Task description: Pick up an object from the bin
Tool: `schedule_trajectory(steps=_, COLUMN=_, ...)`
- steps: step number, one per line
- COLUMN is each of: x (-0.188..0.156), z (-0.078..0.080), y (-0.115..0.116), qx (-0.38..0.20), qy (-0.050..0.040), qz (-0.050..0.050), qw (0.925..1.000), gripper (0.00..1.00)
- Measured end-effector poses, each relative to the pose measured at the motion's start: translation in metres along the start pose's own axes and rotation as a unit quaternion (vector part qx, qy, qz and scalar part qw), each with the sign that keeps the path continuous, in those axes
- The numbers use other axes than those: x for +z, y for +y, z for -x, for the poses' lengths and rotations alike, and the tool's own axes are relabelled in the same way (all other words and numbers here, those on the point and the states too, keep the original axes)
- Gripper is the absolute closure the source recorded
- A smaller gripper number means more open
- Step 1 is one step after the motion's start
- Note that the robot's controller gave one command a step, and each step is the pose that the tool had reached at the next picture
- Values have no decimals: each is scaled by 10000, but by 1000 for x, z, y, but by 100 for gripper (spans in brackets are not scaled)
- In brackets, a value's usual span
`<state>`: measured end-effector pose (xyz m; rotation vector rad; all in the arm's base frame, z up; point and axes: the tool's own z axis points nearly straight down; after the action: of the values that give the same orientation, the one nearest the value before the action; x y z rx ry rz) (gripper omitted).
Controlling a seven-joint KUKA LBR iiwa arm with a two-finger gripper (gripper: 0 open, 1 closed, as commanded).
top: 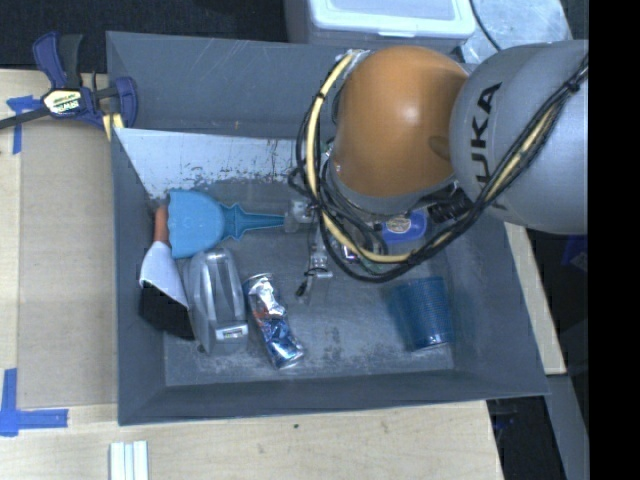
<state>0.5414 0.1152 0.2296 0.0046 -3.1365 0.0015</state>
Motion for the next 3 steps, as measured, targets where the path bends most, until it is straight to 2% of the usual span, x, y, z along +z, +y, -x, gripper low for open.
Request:
schedule_trajectory(steps=1, x=-5, z=2, y=-1, qx=18, qy=-41, qz=9, qw=10000, gripper=0)
schedule_trajectory(steps=2, x=82, z=18, y=7, qx=-1219, qy=-53, qz=3, qw=9925, gripper=0)
schedule_trajectory(steps=3, x=67, z=43, y=29, qx=-2195, qy=-92, qz=3, qw=9756, gripper=0)
